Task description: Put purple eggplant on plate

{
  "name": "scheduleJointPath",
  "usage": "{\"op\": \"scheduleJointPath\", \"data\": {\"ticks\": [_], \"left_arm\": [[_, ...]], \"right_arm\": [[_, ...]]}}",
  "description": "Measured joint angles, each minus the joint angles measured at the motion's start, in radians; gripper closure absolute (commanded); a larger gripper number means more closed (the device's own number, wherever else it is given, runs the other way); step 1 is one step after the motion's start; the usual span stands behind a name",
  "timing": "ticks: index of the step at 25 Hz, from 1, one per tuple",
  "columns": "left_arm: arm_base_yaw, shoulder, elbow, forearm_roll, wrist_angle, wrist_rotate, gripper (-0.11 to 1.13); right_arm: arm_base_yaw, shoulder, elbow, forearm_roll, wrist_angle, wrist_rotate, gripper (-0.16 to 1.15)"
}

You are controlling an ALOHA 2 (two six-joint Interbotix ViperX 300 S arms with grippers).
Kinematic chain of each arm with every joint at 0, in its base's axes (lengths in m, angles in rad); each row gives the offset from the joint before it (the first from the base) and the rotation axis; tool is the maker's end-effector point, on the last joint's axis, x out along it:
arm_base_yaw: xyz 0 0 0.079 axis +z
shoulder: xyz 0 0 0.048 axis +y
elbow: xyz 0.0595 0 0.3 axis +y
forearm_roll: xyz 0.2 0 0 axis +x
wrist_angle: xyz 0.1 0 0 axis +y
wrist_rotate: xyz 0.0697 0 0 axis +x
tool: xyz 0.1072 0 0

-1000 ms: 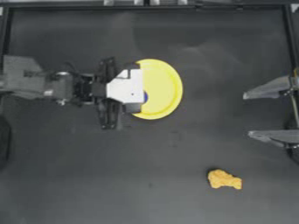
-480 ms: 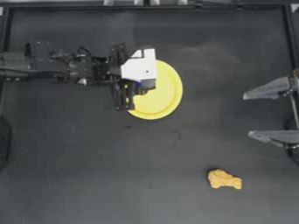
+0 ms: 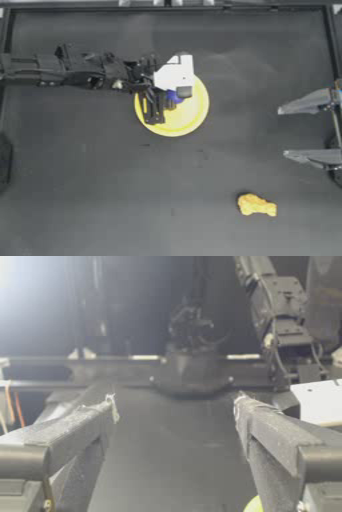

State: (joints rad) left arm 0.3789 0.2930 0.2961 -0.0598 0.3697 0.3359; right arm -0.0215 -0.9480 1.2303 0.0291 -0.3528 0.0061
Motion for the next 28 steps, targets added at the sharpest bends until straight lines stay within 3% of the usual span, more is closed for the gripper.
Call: {"op": "scheduleJointPath", "data": {"ticks": [4,15,18,25,28], "left_arm": [[0.008,0.011,-0.012,-0.04,0.009,0.029,0.7],[0.017,0.054,-0.052,-0.043,0.071,0.038,0.66],[0.017,0.064,-0.066,-0.043,0.078,0.051,0.55],[0.017,0.067,-0.067,-0.046,0.086,0.058,-0.03],[0.017,0.066,-0.067,-0.046,0.086,0.058,0.0]], "right_arm": [[-0.002,0.0,0.003,0.006,0.0,0.0,-0.01],[-0.003,0.0,0.008,0.011,0.0,0.0,-0.01],[-0.003,0.0,0.008,0.011,0.0,0.0,-0.01],[-0.002,0.0,0.008,0.011,0.0,0.0,-0.01],[-0.003,0.0,0.009,0.011,0.0,0.0,-0.01]]}}
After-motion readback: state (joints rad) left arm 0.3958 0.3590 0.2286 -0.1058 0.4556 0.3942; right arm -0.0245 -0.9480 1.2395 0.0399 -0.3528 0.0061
